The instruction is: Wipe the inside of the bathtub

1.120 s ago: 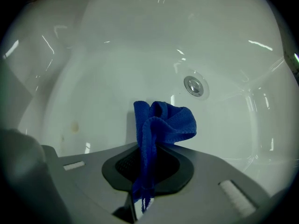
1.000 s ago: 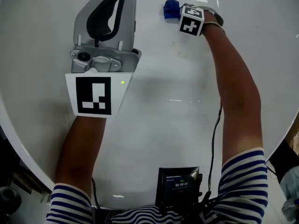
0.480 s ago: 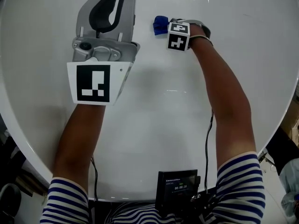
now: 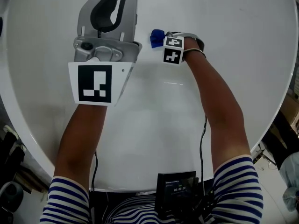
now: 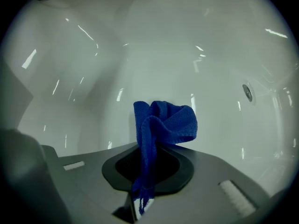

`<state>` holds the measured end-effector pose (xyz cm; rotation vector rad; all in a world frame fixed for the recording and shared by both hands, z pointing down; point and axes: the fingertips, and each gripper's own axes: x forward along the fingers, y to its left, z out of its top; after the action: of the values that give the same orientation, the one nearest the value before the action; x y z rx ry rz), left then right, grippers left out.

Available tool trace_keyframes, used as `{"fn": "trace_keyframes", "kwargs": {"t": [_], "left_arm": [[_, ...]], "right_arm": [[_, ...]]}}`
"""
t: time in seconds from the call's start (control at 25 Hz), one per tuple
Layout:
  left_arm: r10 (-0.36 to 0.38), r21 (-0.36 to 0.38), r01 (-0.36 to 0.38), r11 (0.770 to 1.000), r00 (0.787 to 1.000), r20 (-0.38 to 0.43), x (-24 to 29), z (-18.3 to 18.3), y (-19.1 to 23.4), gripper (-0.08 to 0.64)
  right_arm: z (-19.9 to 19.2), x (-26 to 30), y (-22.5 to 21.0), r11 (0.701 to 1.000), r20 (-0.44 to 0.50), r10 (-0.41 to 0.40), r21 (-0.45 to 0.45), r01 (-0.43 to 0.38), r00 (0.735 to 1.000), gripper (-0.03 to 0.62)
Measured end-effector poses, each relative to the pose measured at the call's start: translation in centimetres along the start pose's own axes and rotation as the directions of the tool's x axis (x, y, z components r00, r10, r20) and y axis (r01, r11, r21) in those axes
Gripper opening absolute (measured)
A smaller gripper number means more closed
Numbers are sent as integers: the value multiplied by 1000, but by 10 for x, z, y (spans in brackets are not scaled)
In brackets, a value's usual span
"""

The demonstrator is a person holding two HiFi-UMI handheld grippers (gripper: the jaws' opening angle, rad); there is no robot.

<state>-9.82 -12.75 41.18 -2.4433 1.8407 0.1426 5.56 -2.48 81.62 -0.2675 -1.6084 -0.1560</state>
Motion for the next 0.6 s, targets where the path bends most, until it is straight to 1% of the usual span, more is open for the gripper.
{"fn": "trace_keyframes", "kwargs": {"t": [0.12,0.28,0.44,0.6], "left_arm": [[-1,2,1,1000,1000,-2,-2,5,-6,2],[-3,9,3,1000,1000,2,6,7,-6,2],[4,7,-4,1000,1000,9,4,15,-5,2],[2,4,-2,1000,1000,10,-4,25,-9,2]], "right_arm": [[5,3,33,999,11,44,7,-44,999,44],[6,9,61,996,17,91,16,-91,996,44],[16,10,101,988,16,155,-3,-155,988,44],[27,8,142,973,18,229,-31,-228,973,44]]}}
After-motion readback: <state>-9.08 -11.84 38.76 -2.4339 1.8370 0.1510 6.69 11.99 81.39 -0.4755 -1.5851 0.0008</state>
